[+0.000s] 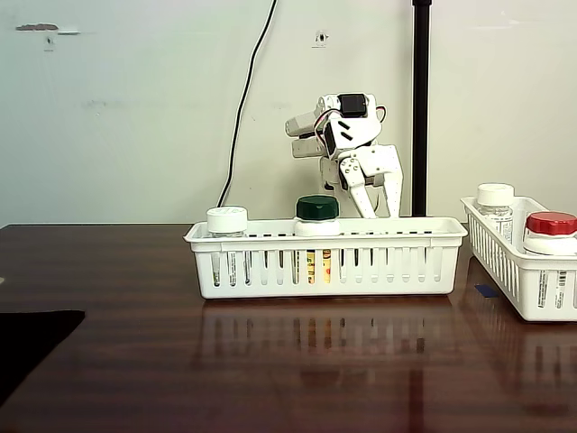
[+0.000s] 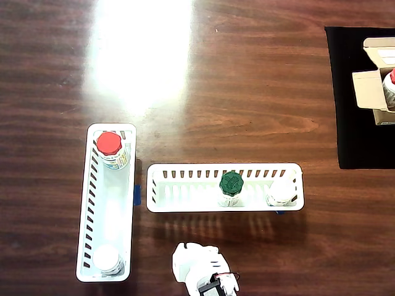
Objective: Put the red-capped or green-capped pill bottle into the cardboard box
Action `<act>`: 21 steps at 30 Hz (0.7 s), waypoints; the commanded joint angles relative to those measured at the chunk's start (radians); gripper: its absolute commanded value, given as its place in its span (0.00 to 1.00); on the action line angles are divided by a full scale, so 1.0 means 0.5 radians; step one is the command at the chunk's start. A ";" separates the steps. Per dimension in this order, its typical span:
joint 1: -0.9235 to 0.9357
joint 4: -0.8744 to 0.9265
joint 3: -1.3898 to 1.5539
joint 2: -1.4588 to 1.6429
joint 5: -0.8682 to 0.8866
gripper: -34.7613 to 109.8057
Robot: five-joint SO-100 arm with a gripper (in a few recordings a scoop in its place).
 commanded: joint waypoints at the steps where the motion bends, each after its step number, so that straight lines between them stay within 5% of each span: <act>1: -0.071 0.012 0.003 0.163 -0.402 0.24; 9: -0.071 0.012 0.003 0.163 -1.374 0.24; 21: -0.071 0.012 0.003 0.163 -1.841 0.24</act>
